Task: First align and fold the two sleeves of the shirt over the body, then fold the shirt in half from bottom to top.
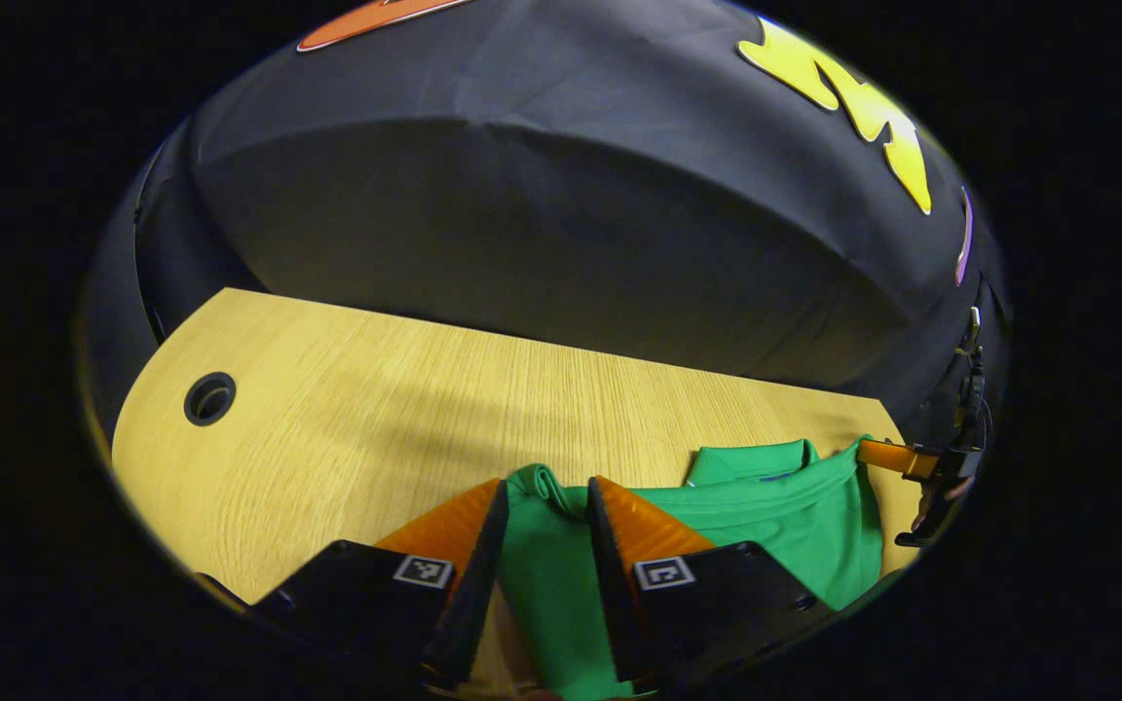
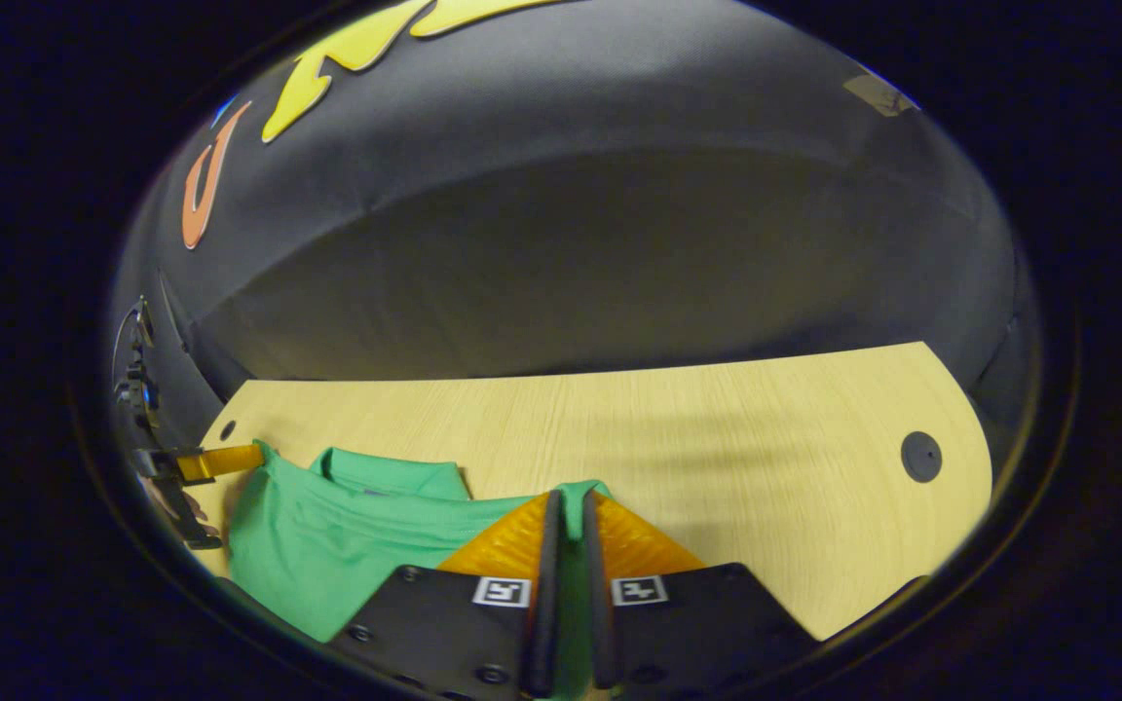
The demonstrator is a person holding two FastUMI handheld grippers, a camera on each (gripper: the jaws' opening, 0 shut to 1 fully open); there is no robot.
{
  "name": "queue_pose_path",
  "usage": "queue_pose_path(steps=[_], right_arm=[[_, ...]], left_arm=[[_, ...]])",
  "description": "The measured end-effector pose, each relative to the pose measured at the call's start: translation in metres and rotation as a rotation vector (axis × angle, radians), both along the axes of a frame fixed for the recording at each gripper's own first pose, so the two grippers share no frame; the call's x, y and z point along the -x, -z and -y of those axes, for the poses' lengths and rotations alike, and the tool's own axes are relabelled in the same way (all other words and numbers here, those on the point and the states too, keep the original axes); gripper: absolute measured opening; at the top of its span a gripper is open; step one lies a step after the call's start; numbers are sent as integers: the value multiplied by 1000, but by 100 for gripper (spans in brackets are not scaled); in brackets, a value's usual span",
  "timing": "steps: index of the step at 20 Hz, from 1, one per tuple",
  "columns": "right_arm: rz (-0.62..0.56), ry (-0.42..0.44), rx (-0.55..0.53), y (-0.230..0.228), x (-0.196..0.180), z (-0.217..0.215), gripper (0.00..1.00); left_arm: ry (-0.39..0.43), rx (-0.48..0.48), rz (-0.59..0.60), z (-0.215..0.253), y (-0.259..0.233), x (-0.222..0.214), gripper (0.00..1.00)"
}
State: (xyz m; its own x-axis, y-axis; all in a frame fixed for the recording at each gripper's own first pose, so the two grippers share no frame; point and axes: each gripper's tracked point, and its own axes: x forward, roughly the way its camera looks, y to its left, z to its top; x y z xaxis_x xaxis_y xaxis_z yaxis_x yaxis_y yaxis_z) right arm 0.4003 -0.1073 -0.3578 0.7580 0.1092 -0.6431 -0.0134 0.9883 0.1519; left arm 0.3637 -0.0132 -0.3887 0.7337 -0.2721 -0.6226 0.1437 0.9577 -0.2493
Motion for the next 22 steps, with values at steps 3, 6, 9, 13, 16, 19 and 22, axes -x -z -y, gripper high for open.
queue_pose_path(steps=[3, 6, 9, 13, 16, 19, 22], right_arm=[[23, 26, 30, -15, 4, 8, 54], [72, 87, 63, -47, 16, 21, 85], [149, 120, 75, -106, 49, 22, 88], [315, 127, 94, -215, 115, 9, 88], [476, 104, 120, -300, 177, -10, 88], [604, 108, 165, -353, 240, -24, 80], [652, 98, 203, -368, 301, -42, 83]], left_arm=[[-30, -24, 4, -10, -11, 4, 100], [-91, 16, 24, -17, -44, 14, 99], [-132, 73, 81, -18, -111, 37, 99], [-138, 39, 288, -30, -237, 83, 99], [-138, 9, 467, -30, -331, 133, 98], [-137, 22, 566, -23, -382, 201, 98], [-162, -8, 632, -16, -406, 258, 98]])
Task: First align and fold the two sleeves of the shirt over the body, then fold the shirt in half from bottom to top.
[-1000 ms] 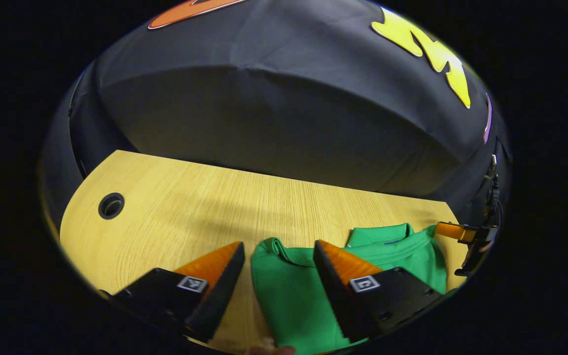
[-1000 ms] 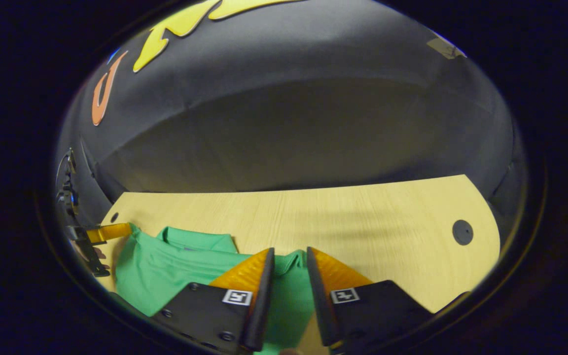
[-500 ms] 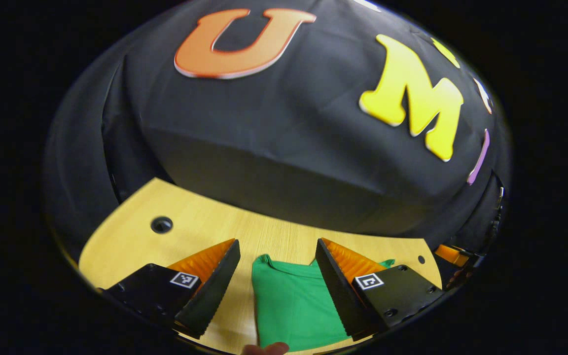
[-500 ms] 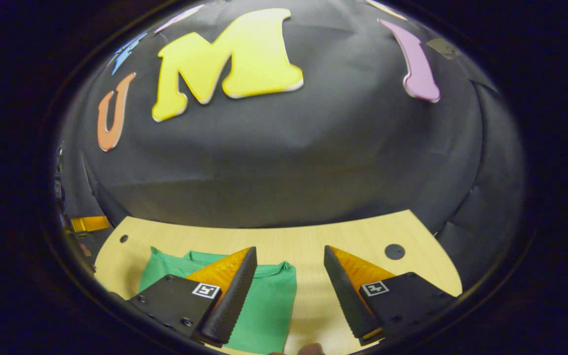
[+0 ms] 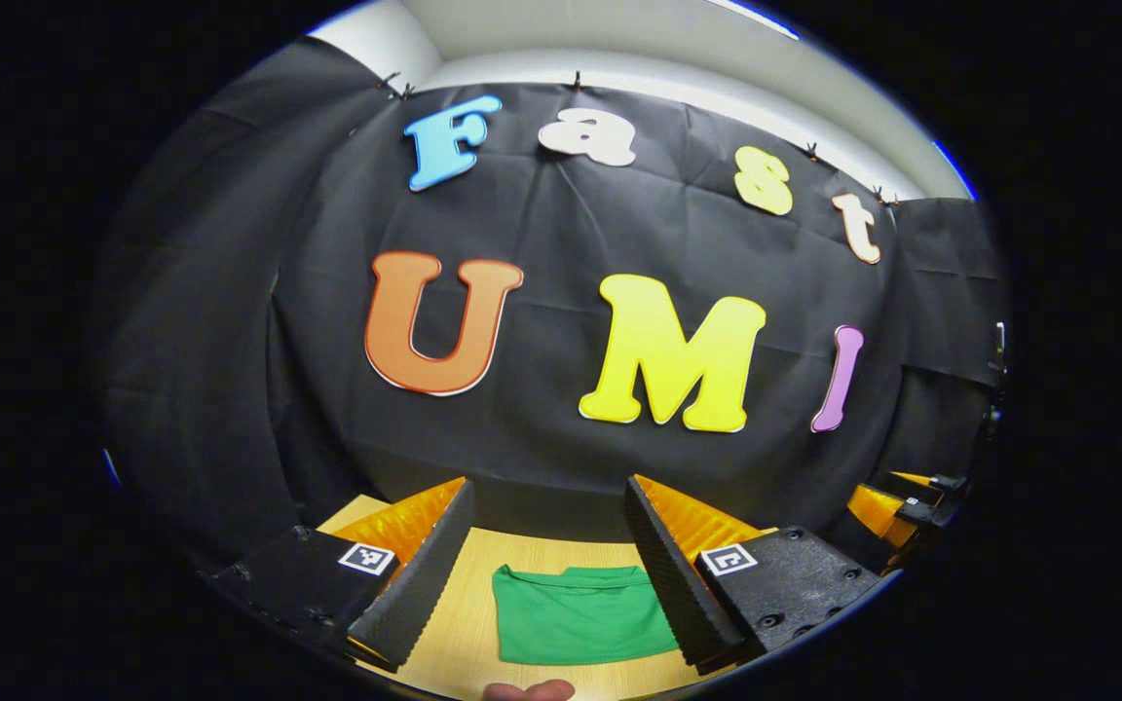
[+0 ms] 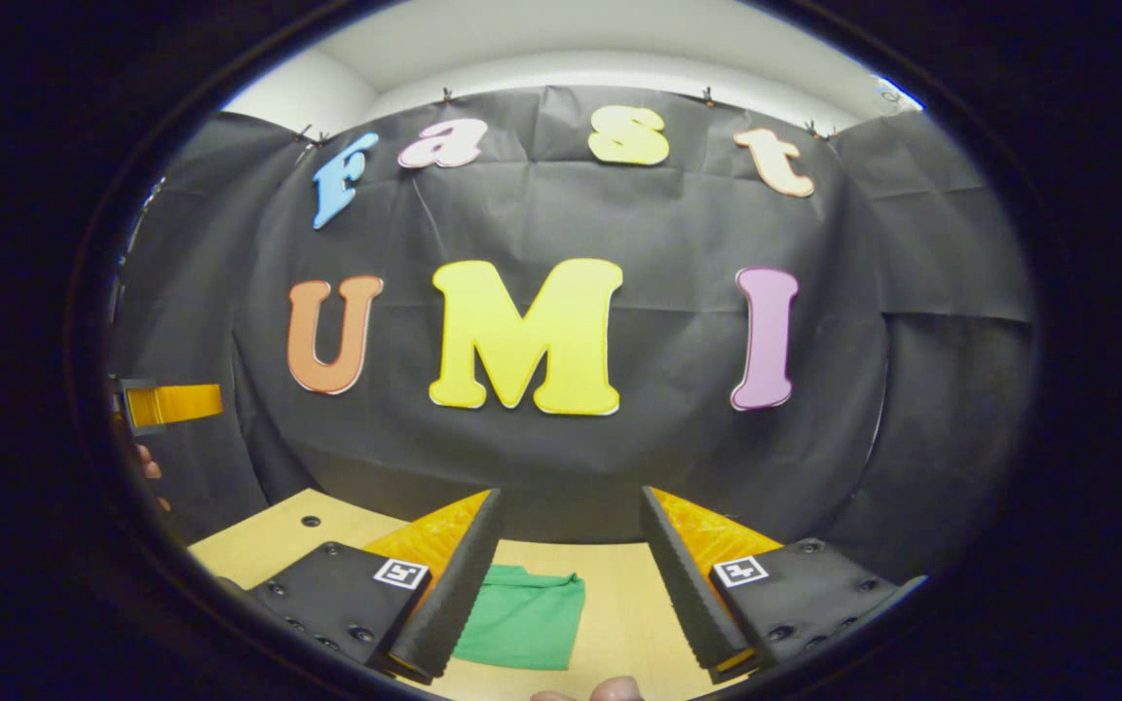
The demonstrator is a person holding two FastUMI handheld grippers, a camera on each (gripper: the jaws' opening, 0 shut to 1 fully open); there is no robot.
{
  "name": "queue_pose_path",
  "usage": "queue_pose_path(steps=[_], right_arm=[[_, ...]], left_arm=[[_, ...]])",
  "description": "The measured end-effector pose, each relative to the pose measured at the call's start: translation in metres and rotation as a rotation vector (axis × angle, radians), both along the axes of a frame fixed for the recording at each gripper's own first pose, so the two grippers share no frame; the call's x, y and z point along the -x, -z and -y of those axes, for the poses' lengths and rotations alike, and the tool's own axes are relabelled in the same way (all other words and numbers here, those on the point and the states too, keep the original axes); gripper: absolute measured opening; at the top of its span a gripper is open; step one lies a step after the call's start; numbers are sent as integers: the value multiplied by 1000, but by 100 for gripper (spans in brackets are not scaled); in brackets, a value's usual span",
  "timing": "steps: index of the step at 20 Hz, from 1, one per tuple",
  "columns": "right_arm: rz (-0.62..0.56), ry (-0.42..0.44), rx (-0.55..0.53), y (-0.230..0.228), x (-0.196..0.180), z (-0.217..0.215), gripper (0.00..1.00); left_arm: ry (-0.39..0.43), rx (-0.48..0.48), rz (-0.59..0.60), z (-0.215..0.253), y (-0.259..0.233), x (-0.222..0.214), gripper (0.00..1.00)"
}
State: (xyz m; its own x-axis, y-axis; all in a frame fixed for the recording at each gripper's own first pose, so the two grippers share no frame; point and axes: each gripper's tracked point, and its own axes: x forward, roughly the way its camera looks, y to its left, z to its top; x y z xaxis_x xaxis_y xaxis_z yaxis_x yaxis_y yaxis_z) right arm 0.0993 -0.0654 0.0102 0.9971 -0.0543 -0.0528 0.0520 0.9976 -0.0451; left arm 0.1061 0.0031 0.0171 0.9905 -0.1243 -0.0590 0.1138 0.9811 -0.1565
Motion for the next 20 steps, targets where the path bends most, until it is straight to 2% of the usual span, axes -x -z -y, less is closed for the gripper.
queue_pose_path(steps=[1, 2, 3, 5, 6, 7, 11, 20], right_arm=[[6, 3, 5, -1, 17, -3, 83], [13, 9, 8, -1, 35, -7, 84], [21, 15, 9, -1, 52, -12, 84], [41, 24, 25, 0, 77, -15, 84], [42, 22, 35, 0, 89, -17, 97], [44, 21, 44, 3, 98, -17, 90], [-2, 15, 27, 17, 108, -18, 90], [50, 37, 18, 7, 118, -15, 91]], left_arm=[[-15, -16, 13, -1, -3, 17, 98], [-29, -22, 21, -2, -7, 32, 93], [-35, -17, 26, 0, -10, 48, 98], [-54, -15, 29, 0, -8, 70, 100], [-59, -5, 22, 2, -5, 79, 98], [-61, -1, 17, 5, -4, 87, 98], [-39, -12, 19, 18, -1, 104, 98], [-14, -73, 63, 33, -21, 117, 100]])
